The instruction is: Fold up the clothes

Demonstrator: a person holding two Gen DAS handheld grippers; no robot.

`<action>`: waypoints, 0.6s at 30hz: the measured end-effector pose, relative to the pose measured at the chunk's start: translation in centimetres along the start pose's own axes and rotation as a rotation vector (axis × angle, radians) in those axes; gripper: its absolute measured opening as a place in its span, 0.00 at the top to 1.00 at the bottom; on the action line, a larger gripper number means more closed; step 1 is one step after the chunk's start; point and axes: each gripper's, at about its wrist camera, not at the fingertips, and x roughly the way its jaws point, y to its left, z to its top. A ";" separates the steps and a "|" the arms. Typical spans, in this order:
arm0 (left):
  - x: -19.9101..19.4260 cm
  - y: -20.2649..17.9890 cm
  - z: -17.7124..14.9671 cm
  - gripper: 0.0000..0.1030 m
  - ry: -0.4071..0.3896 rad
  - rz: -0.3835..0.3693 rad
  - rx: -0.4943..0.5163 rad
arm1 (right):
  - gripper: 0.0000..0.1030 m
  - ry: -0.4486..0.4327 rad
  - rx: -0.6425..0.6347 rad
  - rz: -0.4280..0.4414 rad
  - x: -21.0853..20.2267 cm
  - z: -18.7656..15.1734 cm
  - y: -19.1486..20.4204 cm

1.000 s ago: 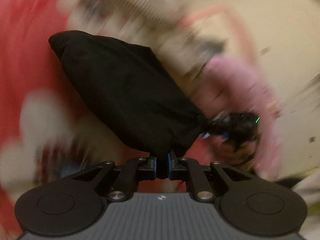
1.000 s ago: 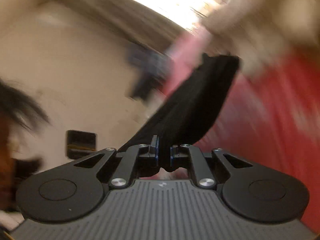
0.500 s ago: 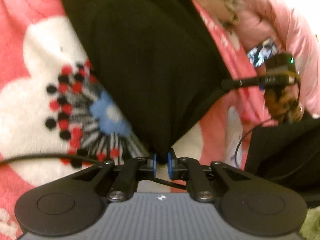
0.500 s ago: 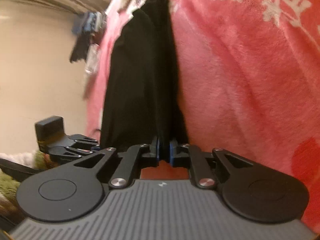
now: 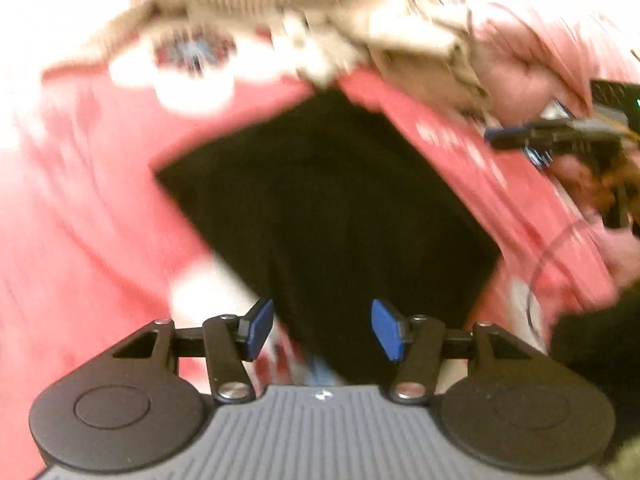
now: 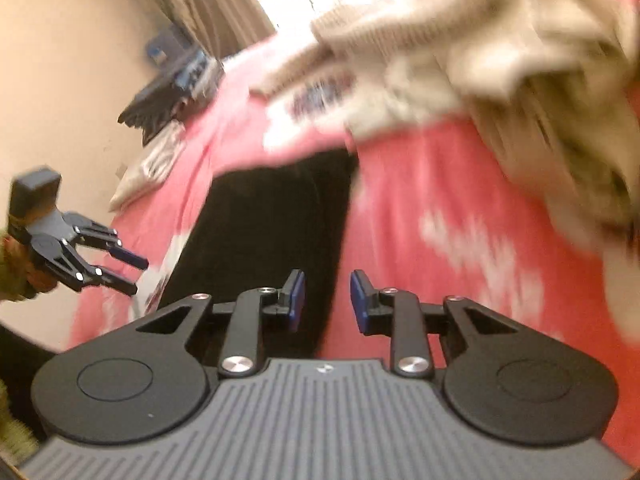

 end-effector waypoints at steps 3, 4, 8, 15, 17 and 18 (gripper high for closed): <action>1.9 -1.6 2.3 0.47 -0.069 0.115 0.030 | 0.82 -0.042 -0.110 -0.017 4.3 1.8 2.0; 2.8 -2.1 3.0 0.48 -0.085 0.157 0.044 | 0.83 -0.045 -0.146 -0.028 6.2 2.3 3.0; 6.7 -3.0 4.2 0.50 -0.084 0.350 0.098 | 0.84 -0.073 -0.326 -0.101 11.5 3.3 6.5; 8.3 -0.8 4.9 0.45 -0.019 0.371 -0.102 | 0.87 -0.041 -0.228 -0.181 16.2 3.7 5.0; 8.2 -0.8 5.1 0.44 -0.007 0.377 -0.126 | 0.88 -0.044 -0.215 -0.178 15.3 4.3 5.6; 8.1 -0.8 5.2 0.43 -0.002 0.381 -0.134 | 0.88 -0.054 -0.209 -0.159 15.2 4.4 6.0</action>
